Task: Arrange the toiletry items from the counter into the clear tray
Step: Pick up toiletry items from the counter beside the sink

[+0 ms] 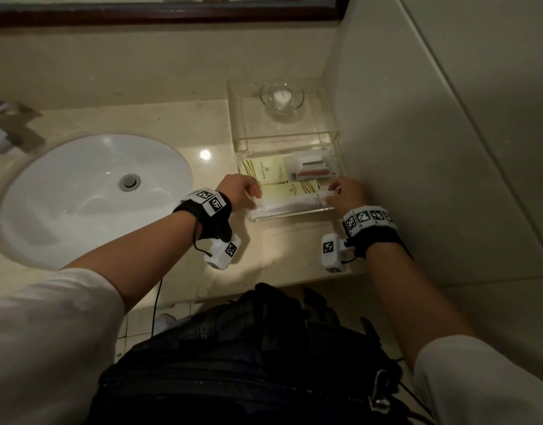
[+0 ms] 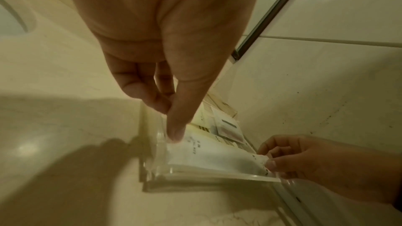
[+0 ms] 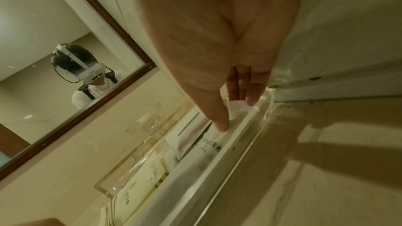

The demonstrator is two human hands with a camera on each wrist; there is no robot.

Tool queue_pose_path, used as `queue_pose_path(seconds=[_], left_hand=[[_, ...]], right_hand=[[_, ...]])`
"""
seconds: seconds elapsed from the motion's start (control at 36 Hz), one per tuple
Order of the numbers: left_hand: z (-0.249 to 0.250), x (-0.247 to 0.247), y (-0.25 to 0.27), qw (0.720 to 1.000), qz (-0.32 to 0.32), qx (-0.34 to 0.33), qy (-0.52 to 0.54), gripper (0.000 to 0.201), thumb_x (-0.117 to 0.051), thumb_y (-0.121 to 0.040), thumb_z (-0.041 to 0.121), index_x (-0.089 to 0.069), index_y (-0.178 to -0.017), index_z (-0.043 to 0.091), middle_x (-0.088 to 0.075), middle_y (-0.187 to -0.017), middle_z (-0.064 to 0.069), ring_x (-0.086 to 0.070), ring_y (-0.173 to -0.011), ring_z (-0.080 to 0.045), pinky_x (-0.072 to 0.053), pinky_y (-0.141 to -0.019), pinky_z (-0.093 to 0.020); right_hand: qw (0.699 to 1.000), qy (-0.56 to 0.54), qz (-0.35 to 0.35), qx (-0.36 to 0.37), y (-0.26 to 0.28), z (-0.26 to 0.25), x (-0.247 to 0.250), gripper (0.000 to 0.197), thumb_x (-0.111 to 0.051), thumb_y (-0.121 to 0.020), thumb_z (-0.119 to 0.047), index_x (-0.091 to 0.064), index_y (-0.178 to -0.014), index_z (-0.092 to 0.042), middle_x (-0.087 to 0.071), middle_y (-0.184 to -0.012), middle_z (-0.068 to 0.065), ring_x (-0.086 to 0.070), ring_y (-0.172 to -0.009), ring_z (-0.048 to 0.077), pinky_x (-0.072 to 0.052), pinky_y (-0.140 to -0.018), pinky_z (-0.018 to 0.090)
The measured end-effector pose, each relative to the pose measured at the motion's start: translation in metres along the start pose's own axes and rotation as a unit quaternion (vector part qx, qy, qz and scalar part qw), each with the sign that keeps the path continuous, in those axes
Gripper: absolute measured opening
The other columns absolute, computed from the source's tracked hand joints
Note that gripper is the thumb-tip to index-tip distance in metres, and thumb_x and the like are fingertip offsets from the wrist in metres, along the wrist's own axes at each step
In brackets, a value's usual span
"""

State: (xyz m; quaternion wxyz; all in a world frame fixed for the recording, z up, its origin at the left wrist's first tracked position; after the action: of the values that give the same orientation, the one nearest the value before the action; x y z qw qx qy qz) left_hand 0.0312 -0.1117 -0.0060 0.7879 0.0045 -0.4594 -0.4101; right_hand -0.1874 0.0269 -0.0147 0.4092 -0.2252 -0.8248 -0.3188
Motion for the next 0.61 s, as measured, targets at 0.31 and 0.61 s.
queue_pose_path(seconds=[0.31,0.61], left_hand=[[0.015,0.000,0.002,0.994,-0.033,-0.060,-0.089,0.029,-0.078,-0.073,0.011,-0.068,-0.100,0.011,-0.068,-0.104,-0.003,-0.060,-0.085,-0.014,-0.044,-0.079,-0.020],[0.017,-0.004,0.003,0.983,-0.050,-0.089,-0.150,0.034,-0.075,-0.072,0.008,-0.064,-0.105,0.009,-0.066,-0.106,-0.006,-0.061,-0.096,-0.022,-0.048,-0.082,-0.027]], right_hand=[[0.995,0.073,0.031,0.055,-0.006,0.000,-0.003,0.029,-0.067,-0.079,0.001,-0.066,-0.106,-0.011,-0.046,-0.124,0.012,-0.048,-0.117,0.029,-0.042,-0.103,0.036],[0.989,0.125,0.023,0.073,-0.004,0.001,-0.008,0.021,-0.057,-0.086,-0.002,-0.065,-0.106,-0.003,-0.048,-0.121,0.014,-0.056,-0.102,0.029,-0.044,-0.090,0.029]])
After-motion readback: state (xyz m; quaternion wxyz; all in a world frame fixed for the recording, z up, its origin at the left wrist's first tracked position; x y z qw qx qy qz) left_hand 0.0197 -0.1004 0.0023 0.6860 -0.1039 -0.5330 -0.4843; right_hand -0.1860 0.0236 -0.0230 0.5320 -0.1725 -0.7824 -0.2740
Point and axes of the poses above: each hand's wrist, its own y-axis away from the middle knuckle, its own x-axis out of the back of the hand, z = x × y, the point moved 1 cm from there along -y, towards the middle knuckle
